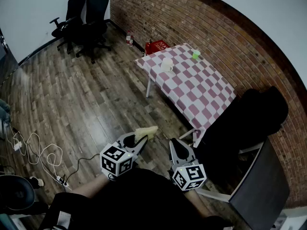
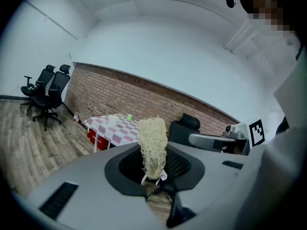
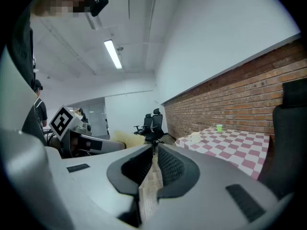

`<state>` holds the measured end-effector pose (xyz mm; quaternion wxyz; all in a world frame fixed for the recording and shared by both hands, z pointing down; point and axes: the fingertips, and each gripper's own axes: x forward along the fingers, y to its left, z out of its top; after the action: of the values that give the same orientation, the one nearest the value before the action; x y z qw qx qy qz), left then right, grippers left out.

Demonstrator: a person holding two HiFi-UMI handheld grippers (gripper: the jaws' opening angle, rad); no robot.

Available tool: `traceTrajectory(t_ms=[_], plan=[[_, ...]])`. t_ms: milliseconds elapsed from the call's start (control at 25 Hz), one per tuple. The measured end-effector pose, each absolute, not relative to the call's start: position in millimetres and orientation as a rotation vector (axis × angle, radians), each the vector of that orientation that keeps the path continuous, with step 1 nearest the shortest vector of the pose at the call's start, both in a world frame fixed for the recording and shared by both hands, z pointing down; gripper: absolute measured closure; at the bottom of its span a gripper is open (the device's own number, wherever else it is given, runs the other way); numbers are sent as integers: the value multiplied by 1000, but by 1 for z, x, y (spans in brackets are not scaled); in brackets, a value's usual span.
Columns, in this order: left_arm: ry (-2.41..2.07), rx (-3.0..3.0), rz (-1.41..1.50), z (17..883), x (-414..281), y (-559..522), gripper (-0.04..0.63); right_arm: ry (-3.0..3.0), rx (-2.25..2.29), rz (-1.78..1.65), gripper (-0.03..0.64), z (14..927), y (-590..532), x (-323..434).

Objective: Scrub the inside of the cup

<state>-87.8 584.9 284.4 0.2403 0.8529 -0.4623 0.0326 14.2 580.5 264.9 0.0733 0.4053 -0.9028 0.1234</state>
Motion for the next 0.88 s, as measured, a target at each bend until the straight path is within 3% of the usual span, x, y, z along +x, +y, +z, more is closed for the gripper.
traceTrajectory(t_ms=[560, 880], plan=[[-1171, 2307, 70, 306, -148, 584, 508, -2641, 1235, 436, 563, 288, 588, -49], [-1082, 2240, 63, 338, -149, 569, 508, -2547, 1254, 531, 561, 316, 578, -53]])
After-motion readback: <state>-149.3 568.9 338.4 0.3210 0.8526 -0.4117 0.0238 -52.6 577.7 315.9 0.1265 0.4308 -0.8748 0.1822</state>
